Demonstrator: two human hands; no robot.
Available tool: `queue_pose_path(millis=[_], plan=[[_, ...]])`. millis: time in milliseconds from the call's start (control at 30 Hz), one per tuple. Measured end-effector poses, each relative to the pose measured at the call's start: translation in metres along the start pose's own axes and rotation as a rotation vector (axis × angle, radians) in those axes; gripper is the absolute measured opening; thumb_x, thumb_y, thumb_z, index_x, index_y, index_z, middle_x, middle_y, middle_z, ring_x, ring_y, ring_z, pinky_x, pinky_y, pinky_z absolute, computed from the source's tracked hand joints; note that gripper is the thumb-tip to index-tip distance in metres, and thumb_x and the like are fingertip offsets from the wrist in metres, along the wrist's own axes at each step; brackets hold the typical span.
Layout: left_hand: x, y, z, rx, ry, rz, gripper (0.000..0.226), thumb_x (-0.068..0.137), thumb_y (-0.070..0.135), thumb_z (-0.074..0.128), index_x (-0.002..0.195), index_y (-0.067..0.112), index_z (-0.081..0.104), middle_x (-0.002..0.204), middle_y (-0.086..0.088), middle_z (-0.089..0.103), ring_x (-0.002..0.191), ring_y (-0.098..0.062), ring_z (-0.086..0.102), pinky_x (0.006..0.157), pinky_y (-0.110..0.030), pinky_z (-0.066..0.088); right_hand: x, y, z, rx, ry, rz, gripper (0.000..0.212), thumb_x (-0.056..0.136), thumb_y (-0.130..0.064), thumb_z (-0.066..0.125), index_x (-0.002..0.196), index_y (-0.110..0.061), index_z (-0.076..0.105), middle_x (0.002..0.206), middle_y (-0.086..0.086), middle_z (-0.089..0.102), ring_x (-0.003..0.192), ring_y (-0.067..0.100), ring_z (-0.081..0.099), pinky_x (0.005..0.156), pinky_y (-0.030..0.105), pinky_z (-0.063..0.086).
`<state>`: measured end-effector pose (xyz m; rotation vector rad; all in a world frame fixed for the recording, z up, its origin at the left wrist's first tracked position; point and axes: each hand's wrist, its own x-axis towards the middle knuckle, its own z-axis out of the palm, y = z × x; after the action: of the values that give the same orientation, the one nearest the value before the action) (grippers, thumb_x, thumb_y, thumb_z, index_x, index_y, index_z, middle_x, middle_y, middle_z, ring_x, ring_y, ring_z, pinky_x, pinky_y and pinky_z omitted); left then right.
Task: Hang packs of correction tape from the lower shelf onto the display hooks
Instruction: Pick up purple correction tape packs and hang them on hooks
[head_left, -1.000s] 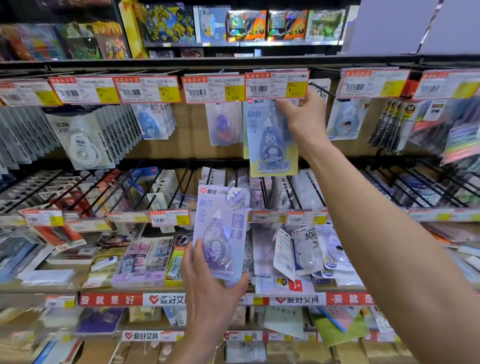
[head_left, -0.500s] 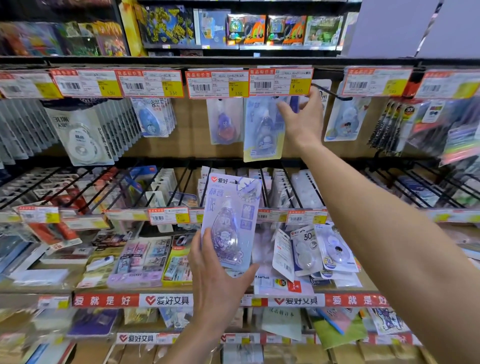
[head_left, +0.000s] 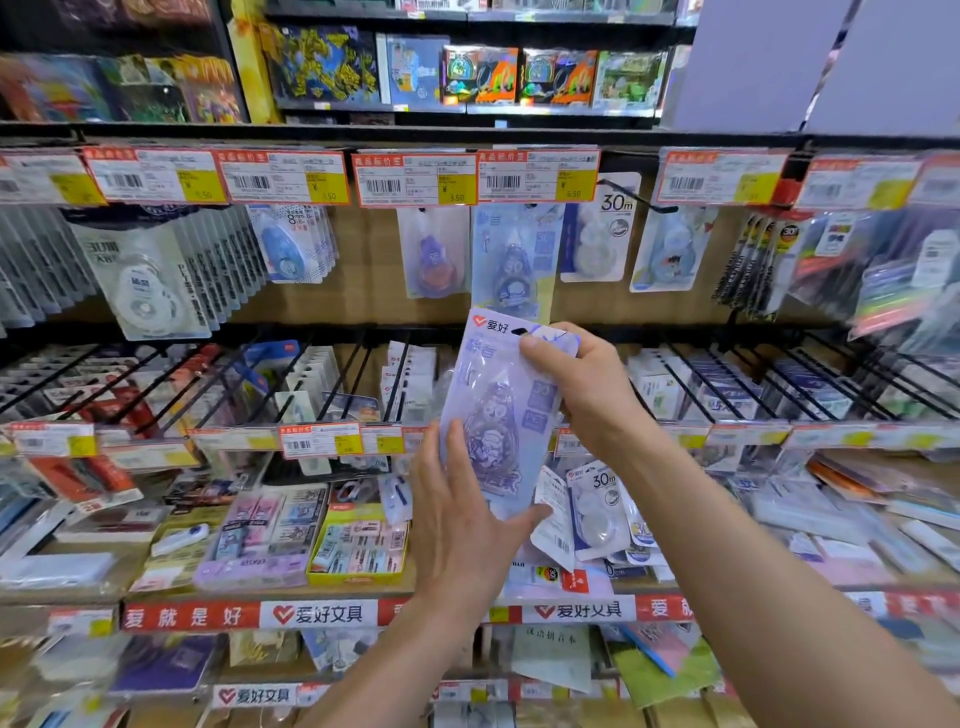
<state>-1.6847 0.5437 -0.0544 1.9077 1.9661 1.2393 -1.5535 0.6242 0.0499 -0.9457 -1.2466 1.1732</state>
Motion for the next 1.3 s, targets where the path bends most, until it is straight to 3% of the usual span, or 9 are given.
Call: queue_pose_path(millis=[133,267,367,467,633,767,967,1100,1300], plan=[[0.011,-0.002,0.002,0.075,-0.079,0.033,0.115,0.080,0.070,0.063,0.155,0.027,-0.012,0.164,0.004,-0.006,0.151,-0.018,-0.004,0.122,-0.038,0.011,0.016,-0.014,-0.008,0.019,0.049,-0.038,0.020,0.094,-0.006,0.070,0.077,-0.014,0.064,0.076,0.002,0.070,0.073,0.019,0.066,0.071,0.030,0.055],[0.026,-0.014,-0.002,0.201,-0.176,0.035,0.092,0.093,0.057,0.054,0.159,0.021,0.001,0.167,0.001,-0.002,0.153,-0.023,-0.007,0.125,-0.041,0.003,0.035,-0.043,-0.013,-0.003,0.081,-0.118,0.011,0.091,-0.008,0.074,0.095,-0.005,0.065,0.076,0.002,0.073,0.071,0.018,0.071,0.071,0.035,0.059],[0.029,-0.018,-0.003,0.236,-0.175,0.077,0.084,0.094,0.053,0.054,0.158,0.020,0.010,0.166,-0.002,0.007,0.153,-0.025,-0.003,0.124,-0.042,0.004,0.049,-0.063,-0.011,-0.029,0.058,-0.207,0.023,0.086,-0.013,0.078,0.103,-0.004,0.066,0.089,0.009,0.075,0.083,0.025,0.074,0.081,0.043,0.060],[0.030,-0.020,-0.002,0.300,-0.161,0.117,0.081,0.094,0.050,0.055,0.157,0.019,0.015,0.165,-0.006,0.011,0.152,-0.028,-0.001,0.123,-0.041,0.003,0.060,-0.074,-0.003,-0.040,0.028,-0.295,0.015,0.090,-0.008,0.074,0.101,-0.011,0.066,0.101,0.010,0.076,0.094,0.029,0.074,0.091,0.050,0.060],[0.029,-0.022,-0.002,0.352,-0.153,0.148,0.080,0.095,0.052,0.051,0.158,0.018,0.015,0.166,-0.008,0.010,0.152,-0.030,-0.001,0.123,-0.041,-0.001,0.078,-0.072,0.003,-0.056,0.071,-0.341,0.012,0.097,-0.007,0.066,0.105,-0.016,0.065,0.104,0.003,0.077,0.098,0.024,0.075,0.094,0.048,0.060],[0.029,-0.023,-0.004,0.351,-0.164,0.152,0.080,0.096,0.051,0.050,0.159,0.020,0.012,0.167,-0.006,0.006,0.153,-0.029,-0.004,0.122,-0.040,-0.002,0.086,-0.065,-0.001,-0.099,0.083,-0.343,0.016,0.095,-0.010,0.065,0.110,-0.016,0.063,0.112,0.007,0.076,0.103,0.024,0.074,0.095,0.051,0.059],[0.028,-0.023,-0.004,0.355,-0.166,0.145,0.079,0.096,0.049,0.051,0.159,0.021,0.011,0.167,-0.006,0.005,0.153,-0.029,-0.004,0.122,-0.040,-0.002,0.105,-0.057,-0.001,-0.266,0.222,-0.361,0.021,0.087,-0.029,0.069,0.107,-0.028,0.062,0.111,-0.002,0.074,0.104,0.017,0.071,0.098,0.051,0.056],[0.027,-0.024,-0.003,0.358,-0.150,0.153,0.079,0.096,0.049,0.051,0.159,0.021,0.013,0.167,-0.005,0.006,0.153,-0.029,-0.003,0.121,-0.039,-0.005,0.123,-0.055,0.001,-0.363,0.304,-0.328,0.034,0.090,-0.036,0.072,0.116,-0.020,0.056,0.110,-0.001,0.071,0.100,0.017,0.069,0.092,0.047,0.057],[0.029,-0.025,-0.002,0.384,-0.150,0.163,0.079,0.096,0.051,0.051,0.158,0.019,0.015,0.166,-0.007,0.010,0.153,-0.030,0.000,0.123,-0.040,-0.001,0.141,-0.053,-0.002,-0.524,0.402,-0.280,0.053,0.090,-0.046,0.070,0.129,-0.017,0.050,0.122,0.001,0.065,0.110,0.022,0.063,0.100,0.046,0.051]])
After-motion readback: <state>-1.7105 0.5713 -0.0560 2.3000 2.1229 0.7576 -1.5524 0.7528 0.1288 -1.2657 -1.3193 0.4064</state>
